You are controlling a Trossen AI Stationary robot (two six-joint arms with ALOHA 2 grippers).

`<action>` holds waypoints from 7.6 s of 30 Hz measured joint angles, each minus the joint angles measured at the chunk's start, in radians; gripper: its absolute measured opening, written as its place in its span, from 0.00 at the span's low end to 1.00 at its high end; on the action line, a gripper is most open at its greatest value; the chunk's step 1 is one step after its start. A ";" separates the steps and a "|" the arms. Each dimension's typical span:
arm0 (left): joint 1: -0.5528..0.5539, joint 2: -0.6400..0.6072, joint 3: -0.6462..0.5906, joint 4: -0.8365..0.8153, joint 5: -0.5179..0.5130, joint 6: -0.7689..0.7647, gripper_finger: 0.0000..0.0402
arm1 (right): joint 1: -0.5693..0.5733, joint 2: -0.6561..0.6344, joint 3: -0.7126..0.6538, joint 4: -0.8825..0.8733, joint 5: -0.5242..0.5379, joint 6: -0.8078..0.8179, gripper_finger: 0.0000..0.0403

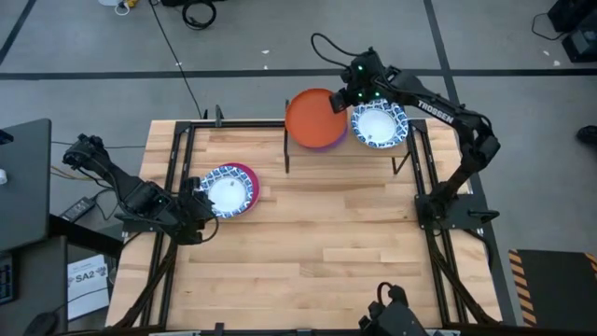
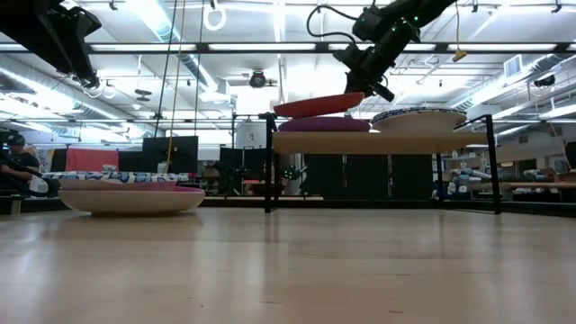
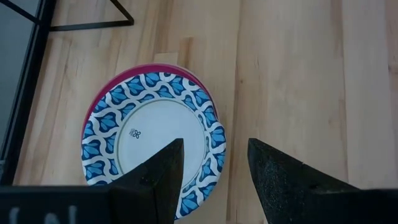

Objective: Place and stack plates onto a shelf
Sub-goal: Stack the orange plate on top of the violet plate on the shelf, then stack the white patterned bowl on top of the white patterned bowl on the shelf

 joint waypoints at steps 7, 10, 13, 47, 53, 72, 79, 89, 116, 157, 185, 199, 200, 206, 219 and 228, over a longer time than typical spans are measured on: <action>0.000 0.000 0.000 0.001 0.000 0.000 0.46 | -0.006 0.000 -0.039 -0.001 0.001 0.000 0.06; 0.000 0.000 0.000 0.002 0.000 0.000 0.46 | -0.006 0.000 -0.046 0.001 0.002 0.000 0.06; 0.000 0.000 0.000 0.004 0.000 -0.001 0.46 | -0.006 0.000 -0.049 0.001 0.002 0.000 0.06; 0.000 0.000 0.000 0.007 0.000 -0.001 0.46 | -0.005 0.000 -0.049 0.047 0.005 0.001 0.24; 0.000 0.000 0.000 0.007 0.000 -0.001 0.46 | -0.005 0.000 -0.049 0.047 0.005 0.001 0.30; 0.000 0.000 0.000 0.007 0.000 -0.001 0.46 | -0.005 0.000 -0.049 0.047 0.081 0.001 0.51; 0.000 0.000 0.000 0.006 0.001 -0.001 0.46 | -0.005 0.000 -0.049 0.046 0.081 0.001 0.52; 0.000 0.000 0.000 0.006 0.001 -0.001 0.46 | -0.005 0.000 -0.049 0.046 0.081 0.001 0.53; 0.000 0.043 0.000 0.007 0.055 -0.078 0.46 | 0.014 0.000 -0.049 0.044 0.081 0.001 0.53; 0.115 0.457 0.000 0.094 -0.072 -0.185 0.46 | 0.065 0.000 -0.049 0.045 0.080 0.001 0.53; 0.541 0.472 0.000 0.301 0.304 0.080 0.46 | 0.065 0.000 -0.049 0.045 0.080 0.001 0.53; 0.542 0.557 0.000 0.341 0.314 0.077 0.46 | 0.065 0.000 -0.049 0.045 0.080 0.001 0.53; 0.542 0.570 0.000 0.342 0.312 0.080 0.46 | 0.065 0.000 -0.049 0.045 0.080 0.001 0.53; 0.542 0.635 0.000 0.342 0.277 0.080 0.46 | 0.065 0.000 -0.049 0.045 0.080 0.001 0.53; 0.542 0.639 0.000 0.338 0.258 0.081 0.26 | 0.065 0.000 -0.049 0.045 0.080 0.001 0.53; 0.541 0.636 0.000 0.302 0.254 0.084 0.14 | 0.066 0.000 -0.049 0.045 0.068 0.001 0.53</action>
